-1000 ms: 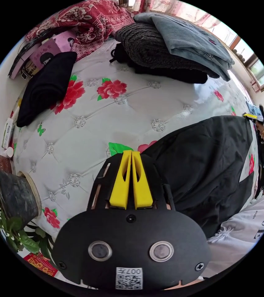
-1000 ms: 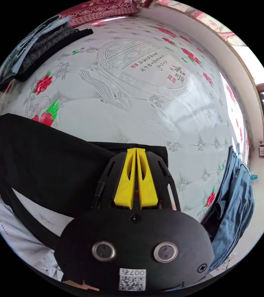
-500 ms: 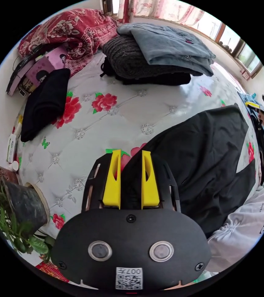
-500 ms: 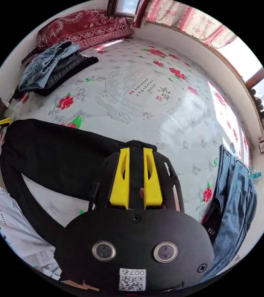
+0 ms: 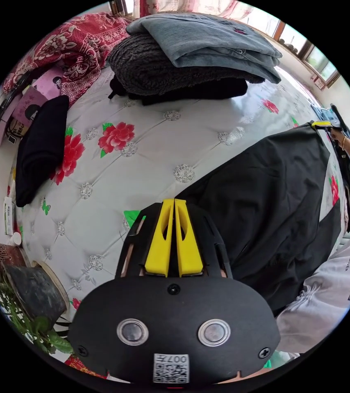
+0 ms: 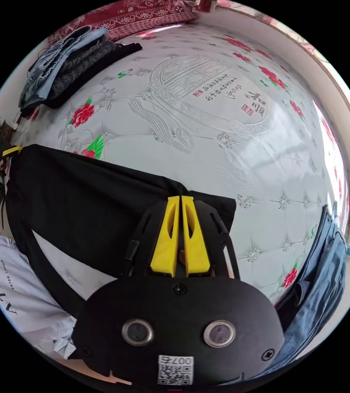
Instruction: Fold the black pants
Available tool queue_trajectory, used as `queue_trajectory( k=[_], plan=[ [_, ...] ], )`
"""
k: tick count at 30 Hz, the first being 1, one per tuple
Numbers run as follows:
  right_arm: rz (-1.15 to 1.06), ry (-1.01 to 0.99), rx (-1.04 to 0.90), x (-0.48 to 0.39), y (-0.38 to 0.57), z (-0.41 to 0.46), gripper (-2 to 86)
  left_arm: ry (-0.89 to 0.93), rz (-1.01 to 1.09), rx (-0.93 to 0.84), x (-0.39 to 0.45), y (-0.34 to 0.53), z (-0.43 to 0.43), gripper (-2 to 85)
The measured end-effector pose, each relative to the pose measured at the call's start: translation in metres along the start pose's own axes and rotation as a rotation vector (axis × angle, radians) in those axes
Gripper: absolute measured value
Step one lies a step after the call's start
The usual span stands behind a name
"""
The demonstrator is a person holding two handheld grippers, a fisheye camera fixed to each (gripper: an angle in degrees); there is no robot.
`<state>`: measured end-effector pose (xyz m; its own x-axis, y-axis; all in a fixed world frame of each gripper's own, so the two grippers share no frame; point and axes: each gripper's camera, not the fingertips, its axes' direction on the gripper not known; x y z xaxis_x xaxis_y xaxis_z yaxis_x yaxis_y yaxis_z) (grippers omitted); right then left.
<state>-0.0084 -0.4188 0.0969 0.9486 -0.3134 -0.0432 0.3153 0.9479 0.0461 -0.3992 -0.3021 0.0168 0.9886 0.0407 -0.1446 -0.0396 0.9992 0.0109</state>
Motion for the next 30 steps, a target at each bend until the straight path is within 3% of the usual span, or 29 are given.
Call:
queue_trajectory(
  k=[9,17,23,30],
  plan=[
    [0.109,-0.048,0.411,-0.01,0.112,-0.155,-0.2,-0.049,-0.012,0.129,0.017,0.042,-0.059,-0.8],
    [0.156,-0.035,0.547,-0.041,0.259,-0.25,-0.2,-0.112,-0.013,0.281,0.061,0.129,-0.148,1.4],
    [0.258,0.006,0.55,-0.085,0.394,-0.256,-0.3,-0.202,-0.003,0.336,0.121,0.232,-0.178,1.6],
    [0.451,-0.066,0.22,-0.136,0.504,-0.153,-0.2,-0.172,-0.072,0.157,0.155,0.312,-0.08,-0.3]
  ],
)
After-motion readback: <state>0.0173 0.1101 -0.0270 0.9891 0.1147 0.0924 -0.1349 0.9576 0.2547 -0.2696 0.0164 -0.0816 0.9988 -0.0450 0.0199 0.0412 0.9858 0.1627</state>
